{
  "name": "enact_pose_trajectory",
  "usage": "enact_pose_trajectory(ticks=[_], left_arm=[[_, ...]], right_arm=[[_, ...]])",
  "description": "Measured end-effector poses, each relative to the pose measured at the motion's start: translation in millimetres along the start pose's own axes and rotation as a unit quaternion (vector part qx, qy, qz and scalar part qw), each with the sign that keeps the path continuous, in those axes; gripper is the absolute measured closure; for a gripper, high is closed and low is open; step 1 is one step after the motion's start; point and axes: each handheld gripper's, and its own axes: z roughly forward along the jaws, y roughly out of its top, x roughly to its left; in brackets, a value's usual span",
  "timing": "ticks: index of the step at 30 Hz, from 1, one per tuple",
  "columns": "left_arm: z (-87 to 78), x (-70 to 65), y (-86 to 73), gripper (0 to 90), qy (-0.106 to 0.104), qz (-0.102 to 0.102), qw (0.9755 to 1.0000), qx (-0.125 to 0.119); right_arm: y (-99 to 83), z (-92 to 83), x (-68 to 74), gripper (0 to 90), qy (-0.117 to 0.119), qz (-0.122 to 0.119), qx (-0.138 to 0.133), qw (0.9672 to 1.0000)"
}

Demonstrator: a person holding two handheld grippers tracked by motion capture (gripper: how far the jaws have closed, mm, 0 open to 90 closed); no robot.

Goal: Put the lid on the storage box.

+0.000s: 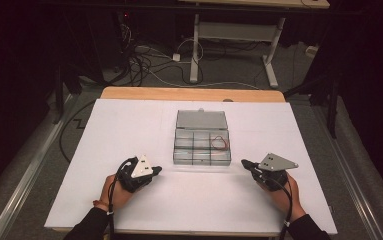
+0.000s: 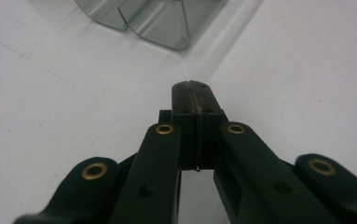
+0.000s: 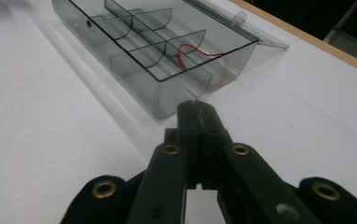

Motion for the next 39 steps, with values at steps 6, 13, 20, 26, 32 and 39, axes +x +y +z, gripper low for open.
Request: enact_pose_trajectory(ticks=[6,13,20,26,32,39], left_arm=[[14.1,17.8,10.0,87.7,-0.005,-0.016,0.9999,-0.003],[18.5,41.3,27.9,87.8,0.016,-0.029,0.9993,-0.019],[30.1,67.3,43.0,87.7,0.013,-0.054,0.9983,-0.019],[51.6,84.6,53.5,87.7,0.017,-0.08,0.9966,-0.002],[67.0,98.6,66.9,87.7,0.014,-0.099,0.9949,0.009],[88.0,107.2,73.9,87.7,0.015,-0.107,0.9938,0.026]], right_arm=[[3.6,4.0,-11.1,90.0,0.003,-0.001,0.006,1.0],[12.9,17.9,-26.2,90.0,0.0,-0.012,0.019,0.9998],[20.9,32.0,-48.4,90.0,-0.008,0.008,0.022,0.9997],[31.5,52.1,-66.6,90.0,-0.019,0.017,0.043,0.9988],[40.0,74.1,-82.2,90.0,-0.025,0.028,0.063,0.9973],[51.7,101.5,-88.0,90.0,-0.022,0.029,0.089,0.9954]])
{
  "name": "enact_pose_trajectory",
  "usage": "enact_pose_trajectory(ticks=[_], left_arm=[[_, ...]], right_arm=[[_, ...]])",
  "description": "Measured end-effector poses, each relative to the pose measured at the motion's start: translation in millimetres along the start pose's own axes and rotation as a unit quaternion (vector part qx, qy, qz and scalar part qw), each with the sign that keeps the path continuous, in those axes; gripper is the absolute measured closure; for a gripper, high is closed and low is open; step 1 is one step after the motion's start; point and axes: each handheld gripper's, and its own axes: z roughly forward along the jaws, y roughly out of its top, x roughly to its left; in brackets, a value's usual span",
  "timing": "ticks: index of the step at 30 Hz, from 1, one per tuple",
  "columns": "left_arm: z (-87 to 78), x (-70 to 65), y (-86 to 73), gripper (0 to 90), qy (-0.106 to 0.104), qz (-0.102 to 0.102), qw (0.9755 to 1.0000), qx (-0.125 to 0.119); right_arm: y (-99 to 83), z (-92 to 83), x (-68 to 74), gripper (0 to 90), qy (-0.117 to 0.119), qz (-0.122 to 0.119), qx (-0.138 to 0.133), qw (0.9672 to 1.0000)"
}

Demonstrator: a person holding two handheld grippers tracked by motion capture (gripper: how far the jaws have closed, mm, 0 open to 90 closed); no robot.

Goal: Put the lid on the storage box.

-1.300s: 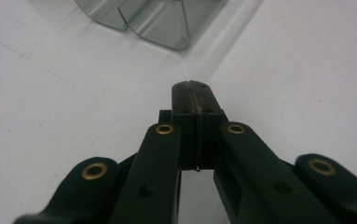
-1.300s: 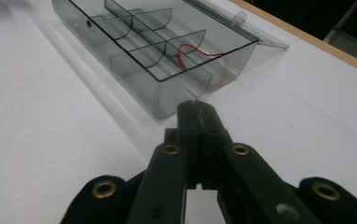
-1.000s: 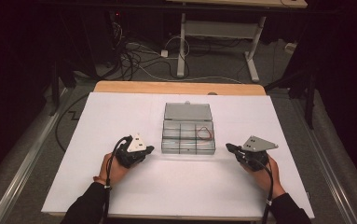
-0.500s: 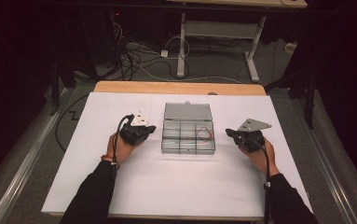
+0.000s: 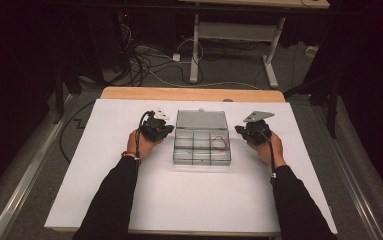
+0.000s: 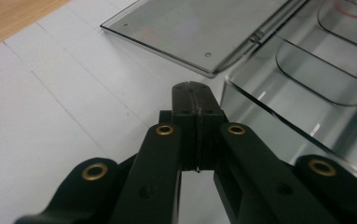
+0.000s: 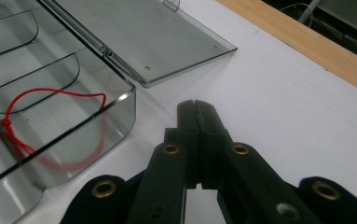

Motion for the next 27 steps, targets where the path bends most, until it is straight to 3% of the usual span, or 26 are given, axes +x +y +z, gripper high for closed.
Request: enact_pose_trajectory(ticks=[4,10,17,20,27], left_arm=[[9.9,4.1,0.4,87.7,-0.004,-0.013,0.9999,0.01],[19.2,2.4,6.4,87.7,-0.003,-0.008,0.9997,0.022],[27.0,3.7,12.1,87.6,-0.005,-0.015,0.9997,0.019],[28.3,4.1,13.2,87.7,-0.006,-0.019,0.9996,0.019],[29.2,3.6,13.6,87.7,0.003,-0.021,0.9997,0.015]], right_arm=[[6.7,17.7,0.1,90.0,0.002,-0.005,0.022,0.9997],[11.9,37.6,-1.4,90.0,-0.008,-0.017,0.052,0.9985],[18.1,49.9,-3.9,90.0,-0.003,-0.009,0.046,0.9989],[21.6,53.4,-2.8,90.0,-0.009,-0.017,0.05,0.9986],[21.2,53.9,-2.7,90.0,-0.014,-0.006,0.04,0.9991]])
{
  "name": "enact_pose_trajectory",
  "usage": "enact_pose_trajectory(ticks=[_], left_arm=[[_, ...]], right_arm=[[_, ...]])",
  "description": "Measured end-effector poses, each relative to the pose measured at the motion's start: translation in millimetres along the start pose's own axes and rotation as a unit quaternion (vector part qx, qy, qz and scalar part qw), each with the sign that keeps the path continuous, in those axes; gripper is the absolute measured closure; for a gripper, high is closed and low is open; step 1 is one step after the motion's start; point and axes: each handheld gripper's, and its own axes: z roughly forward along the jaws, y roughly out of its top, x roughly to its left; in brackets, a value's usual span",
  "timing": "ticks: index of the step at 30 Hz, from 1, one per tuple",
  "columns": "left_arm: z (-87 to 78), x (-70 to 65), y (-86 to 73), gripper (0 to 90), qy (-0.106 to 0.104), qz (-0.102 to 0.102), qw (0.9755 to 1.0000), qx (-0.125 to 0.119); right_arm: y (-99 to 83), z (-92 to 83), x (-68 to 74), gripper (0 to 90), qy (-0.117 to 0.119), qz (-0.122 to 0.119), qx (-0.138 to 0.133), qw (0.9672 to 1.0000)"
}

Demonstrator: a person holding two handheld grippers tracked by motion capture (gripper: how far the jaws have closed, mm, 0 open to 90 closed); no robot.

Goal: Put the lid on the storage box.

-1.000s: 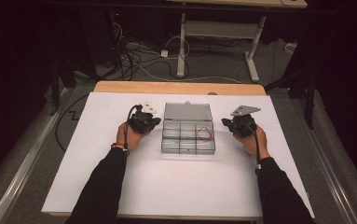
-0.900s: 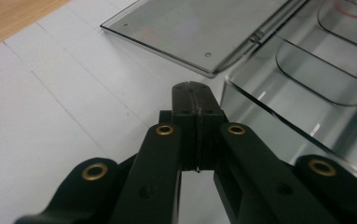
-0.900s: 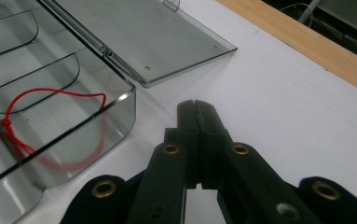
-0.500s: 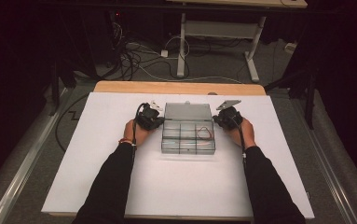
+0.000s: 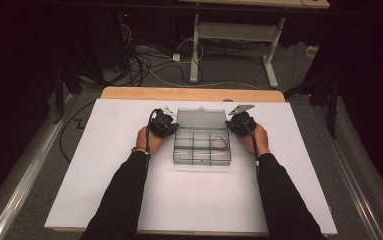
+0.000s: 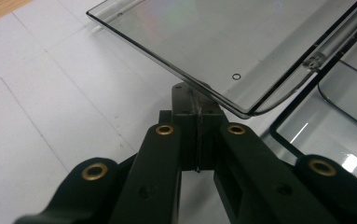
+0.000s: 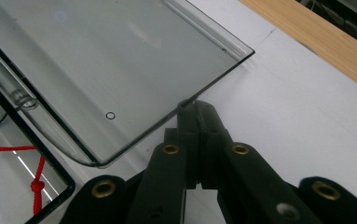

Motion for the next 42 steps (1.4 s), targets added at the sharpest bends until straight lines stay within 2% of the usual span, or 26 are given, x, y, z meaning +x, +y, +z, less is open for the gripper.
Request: enact_pose_trajectory(ticks=[10,15,21,31,35,42], left_arm=[[-1.2,-1.8,1.4,87.7,0.019,0.004,0.9997,-0.018],[-3.1,-1.0,2.3,87.7,0.019,0.001,0.9992,-0.036],[-4.4,-0.9,4.6,87.7,0.028,0.009,0.9988,-0.04],[-5.3,0.4,10.6,87.7,0.041,0.015,0.9978,-0.05],[-5.3,0.9,11.9,87.7,0.046,0.013,0.9974,-0.054],[-8.0,-2.2,15.8,87.7,0.06,0.022,0.996,-0.062]], right_arm=[[0.0,-2.6,-0.4,90.0,0.0,0.004,-0.029,0.9996],[1.2,-5.5,0.8,90.0,-0.001,0.005,-0.046,0.9989],[2.9,-6.7,2.7,90.0,-0.01,-0.002,-0.05,0.9987],[5.1,-9.1,2.6,90.0,-0.022,-0.011,-0.072,0.9971],[5.5,-9.8,3.2,90.0,-0.026,-0.01,-0.076,0.9967],[8.0,-14.3,3.8,90.0,-0.033,-0.009,-0.092,0.9952]])
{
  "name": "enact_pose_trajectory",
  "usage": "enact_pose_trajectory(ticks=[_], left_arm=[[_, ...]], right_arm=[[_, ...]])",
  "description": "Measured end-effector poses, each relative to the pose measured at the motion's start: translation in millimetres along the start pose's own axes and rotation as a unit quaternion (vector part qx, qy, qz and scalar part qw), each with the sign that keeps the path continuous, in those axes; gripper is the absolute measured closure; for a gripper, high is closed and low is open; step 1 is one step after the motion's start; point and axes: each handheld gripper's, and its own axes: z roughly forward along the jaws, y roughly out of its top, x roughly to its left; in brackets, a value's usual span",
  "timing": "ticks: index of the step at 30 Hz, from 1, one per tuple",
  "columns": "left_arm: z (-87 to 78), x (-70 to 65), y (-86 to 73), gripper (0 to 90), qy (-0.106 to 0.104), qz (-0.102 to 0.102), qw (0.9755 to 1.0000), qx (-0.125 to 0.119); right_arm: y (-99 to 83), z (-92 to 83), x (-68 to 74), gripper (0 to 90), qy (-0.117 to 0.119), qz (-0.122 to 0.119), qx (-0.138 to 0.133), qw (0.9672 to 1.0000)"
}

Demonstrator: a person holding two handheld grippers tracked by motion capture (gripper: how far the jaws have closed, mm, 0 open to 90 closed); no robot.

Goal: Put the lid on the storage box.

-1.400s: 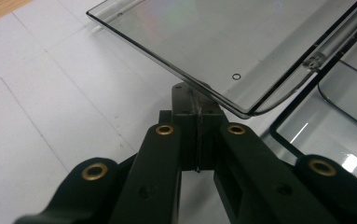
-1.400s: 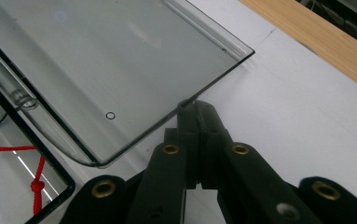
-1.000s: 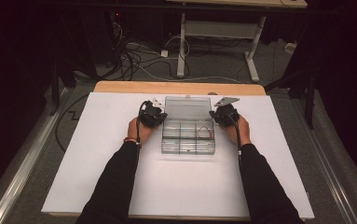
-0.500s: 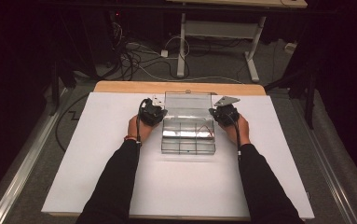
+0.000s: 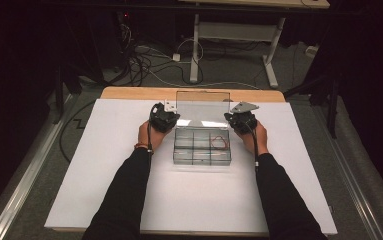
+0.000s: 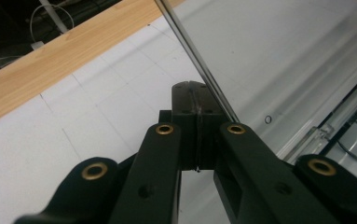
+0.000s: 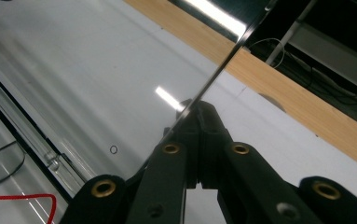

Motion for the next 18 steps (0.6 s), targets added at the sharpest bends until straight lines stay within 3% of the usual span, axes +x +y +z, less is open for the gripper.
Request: enact_pose_trajectory(ticks=[18], left_arm=[[-17.8,-2.2,13.1,87.6,0.019,0.004,0.9997,-0.016]], right_arm=[[14.3,-20.6,1.6,90.0,-0.026,-0.005,-0.028,0.9992]])
